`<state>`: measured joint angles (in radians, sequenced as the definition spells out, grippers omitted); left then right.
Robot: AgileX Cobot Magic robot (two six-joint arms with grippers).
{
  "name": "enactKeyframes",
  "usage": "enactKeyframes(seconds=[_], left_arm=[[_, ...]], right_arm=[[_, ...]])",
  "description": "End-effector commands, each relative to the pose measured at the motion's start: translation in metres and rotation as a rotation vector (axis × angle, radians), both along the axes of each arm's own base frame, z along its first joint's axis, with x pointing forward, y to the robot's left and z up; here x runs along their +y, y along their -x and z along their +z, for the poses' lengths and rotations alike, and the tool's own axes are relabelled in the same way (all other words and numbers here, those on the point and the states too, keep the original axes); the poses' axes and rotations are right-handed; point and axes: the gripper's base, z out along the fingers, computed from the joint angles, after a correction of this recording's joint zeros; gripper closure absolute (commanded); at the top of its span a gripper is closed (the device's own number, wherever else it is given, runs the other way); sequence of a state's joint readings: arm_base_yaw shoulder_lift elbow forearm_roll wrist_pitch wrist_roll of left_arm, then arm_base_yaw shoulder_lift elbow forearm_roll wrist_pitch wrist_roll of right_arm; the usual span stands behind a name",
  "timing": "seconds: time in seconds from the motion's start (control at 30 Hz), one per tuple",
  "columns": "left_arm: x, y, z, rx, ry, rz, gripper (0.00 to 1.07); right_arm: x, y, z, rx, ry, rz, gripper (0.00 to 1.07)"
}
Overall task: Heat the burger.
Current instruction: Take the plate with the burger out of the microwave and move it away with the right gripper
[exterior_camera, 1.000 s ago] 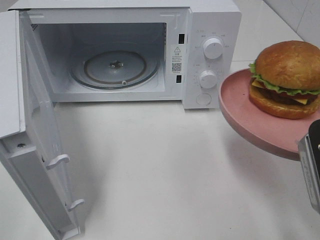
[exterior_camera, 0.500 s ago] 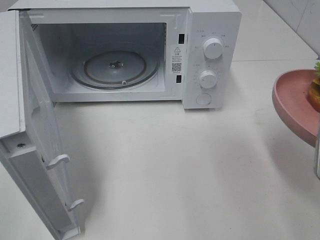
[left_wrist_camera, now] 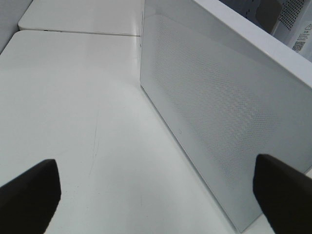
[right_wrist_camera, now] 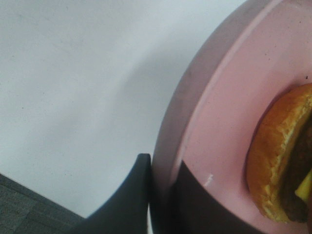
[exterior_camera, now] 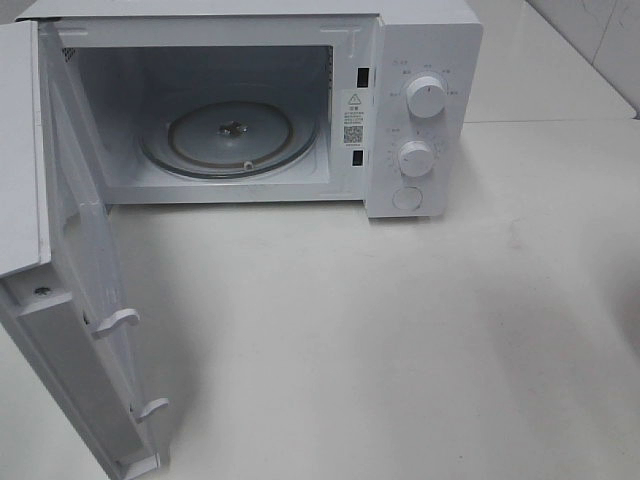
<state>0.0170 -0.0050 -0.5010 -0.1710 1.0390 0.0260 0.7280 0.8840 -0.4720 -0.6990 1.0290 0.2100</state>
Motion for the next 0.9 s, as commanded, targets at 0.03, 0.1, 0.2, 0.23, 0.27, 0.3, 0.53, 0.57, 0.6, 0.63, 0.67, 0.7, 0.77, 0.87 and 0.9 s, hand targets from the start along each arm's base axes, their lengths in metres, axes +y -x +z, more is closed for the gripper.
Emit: enactKeyframes(seconds=[0.03, 0.1, 0.2, 0.23, 0.27, 0.3, 0.53, 0.57, 0.6, 0.63, 0.67, 0.7, 0.77, 0.87, 0.9], left_arm=[[-0.001, 0.003, 0.001, -0.03, 0.013, 0.0, 0.06], [-0.001, 0.003, 0.001, -0.03, 0.013, 0.0, 0.06], [-0.001, 0.003, 0.001, -0.03, 0.013, 0.0, 0.06], [-0.001, 0.003, 0.001, -0.03, 0.013, 0.0, 0.06], [-0.001, 0.003, 0.001, -0.03, 0.013, 0.0, 0.06], [-0.001, 0.003, 0.001, -0.03, 0.013, 0.0, 0.06], [-0.001, 0.003, 0.001, -0.03, 0.013, 0.0, 0.06], [-0.001, 0.003, 0.001, -0.03, 0.013, 0.0, 0.06], [-0.001, 0.003, 0.001, -0.03, 0.013, 0.0, 0.06], [-0.001, 0.003, 0.001, -0.03, 0.013, 0.0, 0.06], [-0.001, 0.003, 0.001, -0.03, 0.013, 0.0, 0.06], [-0.001, 0.003, 0.001, -0.03, 0.013, 0.0, 0.06], [-0.001, 0.003, 0.001, -0.03, 0.013, 0.0, 0.06], [-0.001, 0.003, 0.001, -0.03, 0.013, 0.0, 0.06], [-0.001, 0.003, 0.001, -0.03, 0.013, 0.0, 0.06]], right_arm=[[-0.004, -0.006, 0.004, -0.053, 0.06, -0.049, 1.07], [-0.002, -0.01, 0.0, -0.054, 0.079, -0.119, 1.07], [0.0, -0.014, -0.003, -0.073, 0.073, -0.169, 1.07], [0.002, -0.017, -0.006, -0.091, 0.062, -0.217, 1.07], [0.003, -0.019, -0.007, -0.102, 0.054, -0.246, 1.07], [0.003, -0.019, -0.007, -0.102, 0.054, -0.246, 1.07], [0.011, -0.029, -0.023, -0.143, 0.023, -0.429, 1.07], [0.011, -0.029, -0.023, -0.143, 0.023, -0.429, 1.07], [0.013, -0.032, -0.027, -0.155, 0.029, -0.452, 1.07], [0.014, -0.035, -0.032, -0.164, 0.043, -0.471, 1.07], [0.014, -0.035, -0.032, -0.164, 0.043, -0.471, 1.07], [0.015, -0.037, -0.034, -0.165, 0.052, -0.475, 1.07], [0.017, -0.04, -0.039, -0.166, 0.063, -0.489, 1.07], [0.022, -0.044, -0.048, -0.157, 0.039, -0.494, 1.07], [0.022, -0.044, -0.048, -0.157, 0.039, -0.494, 1.07]])
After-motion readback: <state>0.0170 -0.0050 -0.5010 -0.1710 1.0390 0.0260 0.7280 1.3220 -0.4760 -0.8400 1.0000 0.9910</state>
